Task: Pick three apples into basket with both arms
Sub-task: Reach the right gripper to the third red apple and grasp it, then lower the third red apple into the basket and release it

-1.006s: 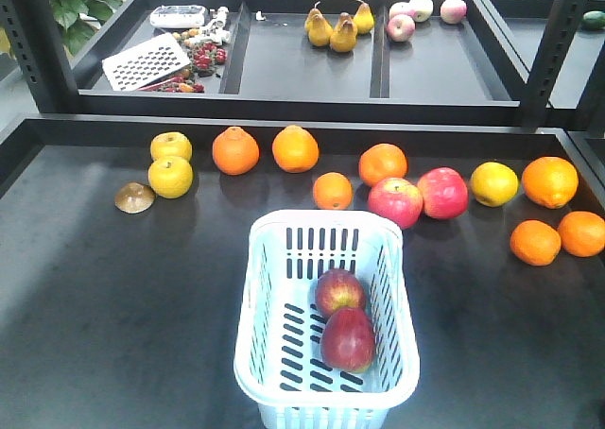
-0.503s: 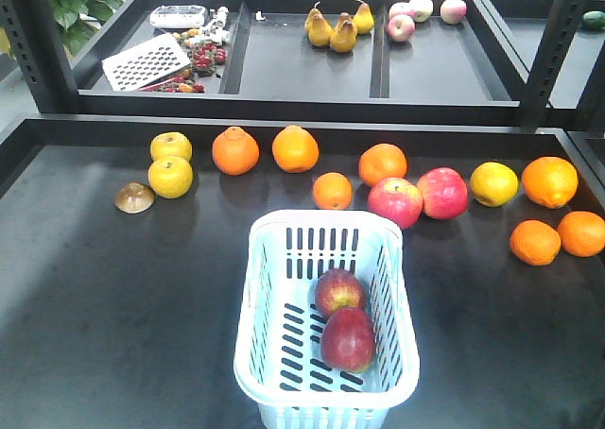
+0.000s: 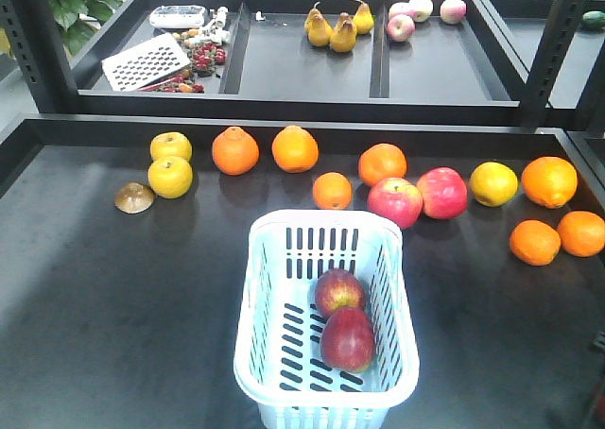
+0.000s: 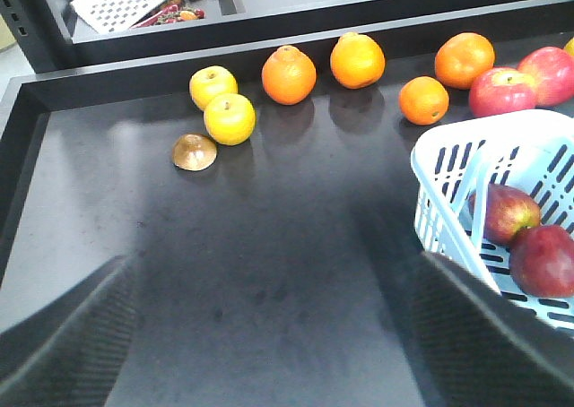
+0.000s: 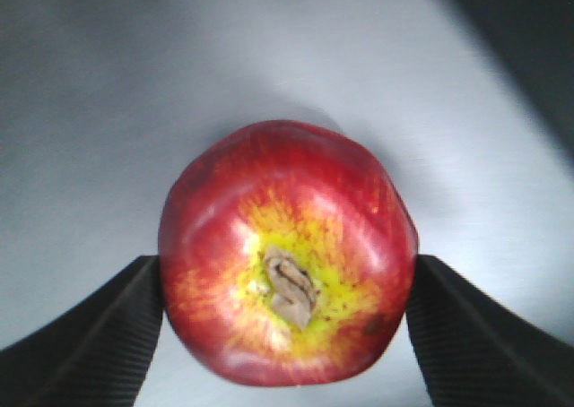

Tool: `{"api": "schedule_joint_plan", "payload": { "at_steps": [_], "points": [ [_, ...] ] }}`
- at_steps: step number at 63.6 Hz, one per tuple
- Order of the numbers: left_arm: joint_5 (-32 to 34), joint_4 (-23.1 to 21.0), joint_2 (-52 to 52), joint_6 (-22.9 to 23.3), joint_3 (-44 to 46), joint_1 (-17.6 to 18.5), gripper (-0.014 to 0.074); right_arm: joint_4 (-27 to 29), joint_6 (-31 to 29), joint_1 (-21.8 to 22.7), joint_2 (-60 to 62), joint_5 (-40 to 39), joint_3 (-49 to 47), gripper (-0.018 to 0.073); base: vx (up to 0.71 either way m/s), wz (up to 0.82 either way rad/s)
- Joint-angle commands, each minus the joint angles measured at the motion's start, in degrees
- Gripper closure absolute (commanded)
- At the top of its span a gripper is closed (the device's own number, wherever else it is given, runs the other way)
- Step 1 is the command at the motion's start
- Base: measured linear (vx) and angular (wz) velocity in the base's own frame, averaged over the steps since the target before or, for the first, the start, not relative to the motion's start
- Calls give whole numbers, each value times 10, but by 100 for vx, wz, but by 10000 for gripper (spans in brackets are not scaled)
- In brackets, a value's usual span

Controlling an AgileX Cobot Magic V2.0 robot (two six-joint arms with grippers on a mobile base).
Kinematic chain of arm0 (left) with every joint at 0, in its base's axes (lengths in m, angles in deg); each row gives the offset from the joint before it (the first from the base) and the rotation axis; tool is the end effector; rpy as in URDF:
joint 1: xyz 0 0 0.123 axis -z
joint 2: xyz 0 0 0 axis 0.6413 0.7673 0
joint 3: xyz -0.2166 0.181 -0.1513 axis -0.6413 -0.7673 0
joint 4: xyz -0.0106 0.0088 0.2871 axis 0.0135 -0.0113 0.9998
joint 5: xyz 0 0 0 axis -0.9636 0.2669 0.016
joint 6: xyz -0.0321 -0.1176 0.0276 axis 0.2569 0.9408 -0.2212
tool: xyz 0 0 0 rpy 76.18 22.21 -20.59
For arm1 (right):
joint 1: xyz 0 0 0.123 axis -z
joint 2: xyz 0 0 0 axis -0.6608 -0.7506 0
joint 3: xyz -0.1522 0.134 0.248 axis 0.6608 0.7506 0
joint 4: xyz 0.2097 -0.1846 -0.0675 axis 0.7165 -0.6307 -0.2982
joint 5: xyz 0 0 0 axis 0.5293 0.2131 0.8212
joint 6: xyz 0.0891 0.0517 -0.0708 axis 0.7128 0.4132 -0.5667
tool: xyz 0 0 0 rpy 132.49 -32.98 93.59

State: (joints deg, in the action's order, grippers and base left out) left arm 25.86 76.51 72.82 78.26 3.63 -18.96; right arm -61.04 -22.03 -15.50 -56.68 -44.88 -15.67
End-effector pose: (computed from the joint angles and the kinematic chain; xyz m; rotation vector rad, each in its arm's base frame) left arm 0.1391 -0.0336 0.3998 0.2361 2.0871 -0.0984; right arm 0.2576 -0.1262 0.0718 0.9836 2.7771 -0.0471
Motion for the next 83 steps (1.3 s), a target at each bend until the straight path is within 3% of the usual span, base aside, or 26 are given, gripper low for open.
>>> {"api": "schedule_joint_plan", "payload": {
  "at_steps": [1,24,39,49,61,69,83],
  "points": [
    [32,4,1,4,14,-1,6,-2,-2,-32,44,-8,-10,267,0,0],
    [32,4,1,4,14,-1,6,-17,-4,-183,218,64,-10,267,0,0],
    [32,4,1,4,14,-1,6,-5,-30,-338,367,111,-10,267,0,0],
    [32,4,1,4,14,-1,6,31,-34,-447,424,95,-11,267,0,0],
    [32,4,1,4,14,-1,6,61,-34,-545,401,30,-38,267,0,0],
    [32,4,1,4,14,-1,6,46,-34,-581,345,15,-73,267,0,0],
    [32,4,1,4,14,-1,6,17,-35,-585,238,13,-119,246,0,0]
  ]
}}
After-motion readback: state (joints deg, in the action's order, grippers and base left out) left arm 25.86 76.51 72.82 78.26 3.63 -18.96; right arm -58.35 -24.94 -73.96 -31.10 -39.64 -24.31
